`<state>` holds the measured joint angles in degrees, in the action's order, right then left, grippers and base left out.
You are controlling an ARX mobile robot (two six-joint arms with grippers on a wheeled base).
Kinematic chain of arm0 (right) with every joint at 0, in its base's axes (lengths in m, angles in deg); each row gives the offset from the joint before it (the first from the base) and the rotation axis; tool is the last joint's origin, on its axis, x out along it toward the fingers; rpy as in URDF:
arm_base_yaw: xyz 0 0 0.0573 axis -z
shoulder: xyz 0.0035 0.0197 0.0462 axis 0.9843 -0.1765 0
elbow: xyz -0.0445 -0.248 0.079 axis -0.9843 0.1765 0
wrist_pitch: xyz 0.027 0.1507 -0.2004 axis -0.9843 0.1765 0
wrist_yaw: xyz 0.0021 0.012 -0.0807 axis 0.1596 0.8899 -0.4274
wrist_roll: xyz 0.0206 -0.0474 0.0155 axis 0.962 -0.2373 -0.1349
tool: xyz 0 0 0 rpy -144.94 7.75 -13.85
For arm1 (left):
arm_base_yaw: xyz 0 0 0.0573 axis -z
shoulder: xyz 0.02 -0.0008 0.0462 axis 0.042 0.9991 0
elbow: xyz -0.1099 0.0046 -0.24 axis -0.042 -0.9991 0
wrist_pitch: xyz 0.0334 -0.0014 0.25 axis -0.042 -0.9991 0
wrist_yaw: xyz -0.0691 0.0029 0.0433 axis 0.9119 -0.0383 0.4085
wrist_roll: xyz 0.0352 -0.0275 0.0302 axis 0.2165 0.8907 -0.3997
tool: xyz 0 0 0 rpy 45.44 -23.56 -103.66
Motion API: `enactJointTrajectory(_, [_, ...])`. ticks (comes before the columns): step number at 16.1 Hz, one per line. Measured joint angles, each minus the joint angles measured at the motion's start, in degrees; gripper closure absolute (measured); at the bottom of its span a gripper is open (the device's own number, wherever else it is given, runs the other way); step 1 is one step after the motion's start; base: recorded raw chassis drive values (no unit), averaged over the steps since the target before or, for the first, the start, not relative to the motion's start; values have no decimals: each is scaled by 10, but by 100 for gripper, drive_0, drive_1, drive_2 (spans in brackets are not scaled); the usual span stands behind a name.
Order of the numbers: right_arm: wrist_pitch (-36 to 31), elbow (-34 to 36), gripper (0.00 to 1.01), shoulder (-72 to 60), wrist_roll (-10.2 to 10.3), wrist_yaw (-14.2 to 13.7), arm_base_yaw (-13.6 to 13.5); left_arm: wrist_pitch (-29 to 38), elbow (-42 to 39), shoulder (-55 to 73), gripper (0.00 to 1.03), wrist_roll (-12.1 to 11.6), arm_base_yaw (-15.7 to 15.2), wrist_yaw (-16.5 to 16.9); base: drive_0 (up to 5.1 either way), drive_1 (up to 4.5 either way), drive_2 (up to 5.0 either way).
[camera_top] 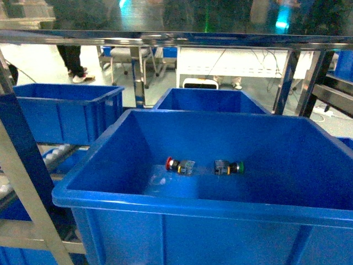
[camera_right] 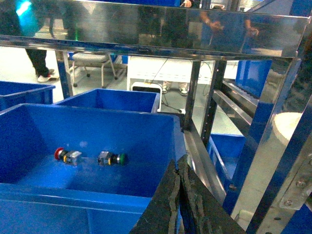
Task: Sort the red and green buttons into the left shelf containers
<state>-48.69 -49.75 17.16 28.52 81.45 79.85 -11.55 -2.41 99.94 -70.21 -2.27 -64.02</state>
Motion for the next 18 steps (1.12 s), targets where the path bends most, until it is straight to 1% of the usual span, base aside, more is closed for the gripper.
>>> enactJointTrajectory(6, [0,0,99,0,0,0,0,-104,0,-112,101,0,-1,0,0,0,0])
enactJointTrajectory(7, [0,0,99,0,0,0,0,-130,0,-134,101,0,-1,0,0,0,0])
enactJointTrajectory(17, [0,0,99,0,0,0,0,-238,0,-246,101,0,-1,0,0,0,0])
enactJointTrajectory(18, [0,0,99,0,0,0,0,-290,0,-282,101,0,-1,0,0,0,0])
